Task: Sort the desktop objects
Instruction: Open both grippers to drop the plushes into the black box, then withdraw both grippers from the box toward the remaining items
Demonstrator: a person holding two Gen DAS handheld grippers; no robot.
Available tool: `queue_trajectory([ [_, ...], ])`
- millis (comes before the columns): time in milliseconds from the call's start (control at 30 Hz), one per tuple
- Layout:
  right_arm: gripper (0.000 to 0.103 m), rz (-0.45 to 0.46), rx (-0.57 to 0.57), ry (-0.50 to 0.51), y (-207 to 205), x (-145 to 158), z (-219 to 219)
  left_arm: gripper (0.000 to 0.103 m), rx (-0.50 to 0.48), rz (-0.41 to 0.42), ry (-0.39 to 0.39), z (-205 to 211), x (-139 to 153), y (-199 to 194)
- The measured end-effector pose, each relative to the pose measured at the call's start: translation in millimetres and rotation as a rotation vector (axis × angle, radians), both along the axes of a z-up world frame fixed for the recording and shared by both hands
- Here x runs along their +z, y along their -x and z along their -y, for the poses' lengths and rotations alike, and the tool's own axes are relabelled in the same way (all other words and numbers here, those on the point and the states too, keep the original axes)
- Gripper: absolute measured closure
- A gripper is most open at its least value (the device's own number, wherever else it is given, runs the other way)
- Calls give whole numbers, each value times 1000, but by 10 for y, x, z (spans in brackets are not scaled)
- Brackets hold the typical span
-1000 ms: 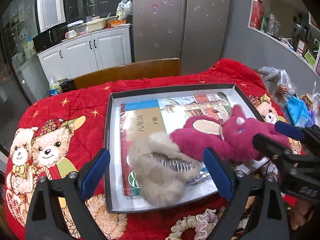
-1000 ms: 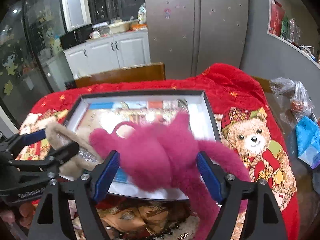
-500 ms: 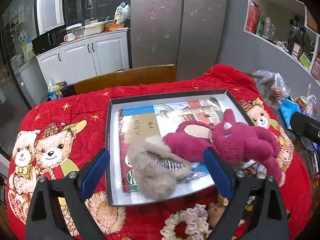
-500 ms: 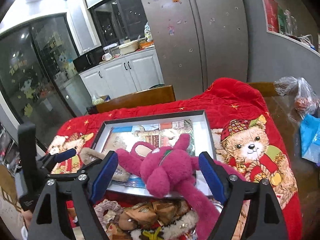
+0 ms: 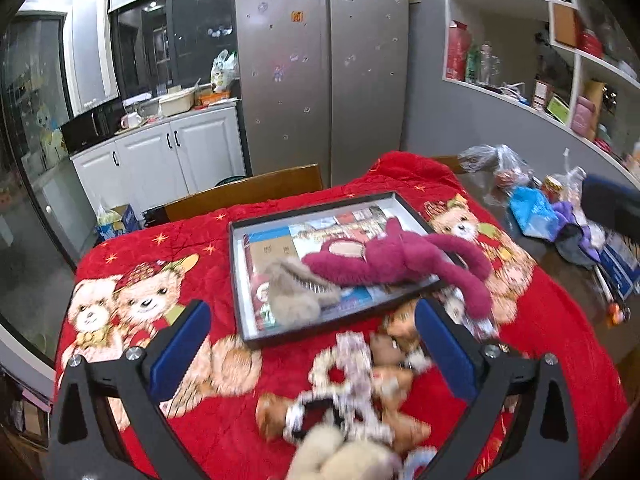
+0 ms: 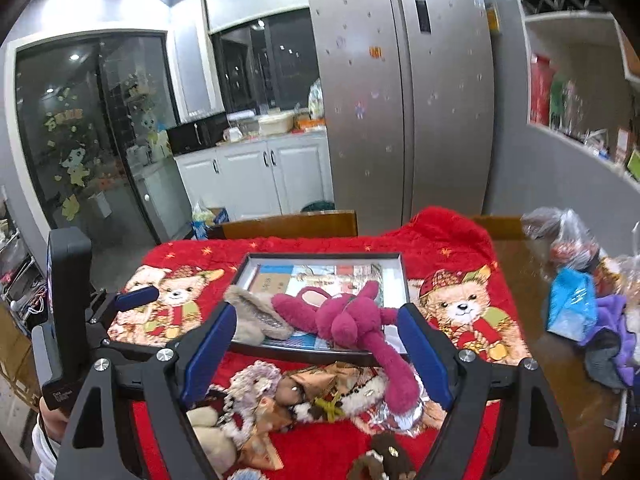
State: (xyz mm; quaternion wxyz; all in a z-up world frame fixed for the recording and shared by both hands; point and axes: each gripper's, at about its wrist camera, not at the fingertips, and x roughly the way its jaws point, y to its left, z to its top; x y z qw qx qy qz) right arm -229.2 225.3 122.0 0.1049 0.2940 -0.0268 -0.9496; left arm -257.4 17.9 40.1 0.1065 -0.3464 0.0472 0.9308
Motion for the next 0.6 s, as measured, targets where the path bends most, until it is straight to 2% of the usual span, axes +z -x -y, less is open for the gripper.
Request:
queue_trajectory([
  [100,18,-30,-3,-24,-289,89,43,0,9,4,8,49,-38,-321],
  [233,18,-57,3,-65,-635,72,108,0,21,19,3,112,-244,-793],
  [300,18,-66,20,-79,-811,5,147,0,21,42,-33,146,-376,-964],
  [467,18,-45,34,-120,-1067,-201,220,0,102,90,-115,285,-615,-1251],
  [600,18,-24,-6,-130,-1290,-342,176,0,139,121,-106,345,-750,-1325],
])
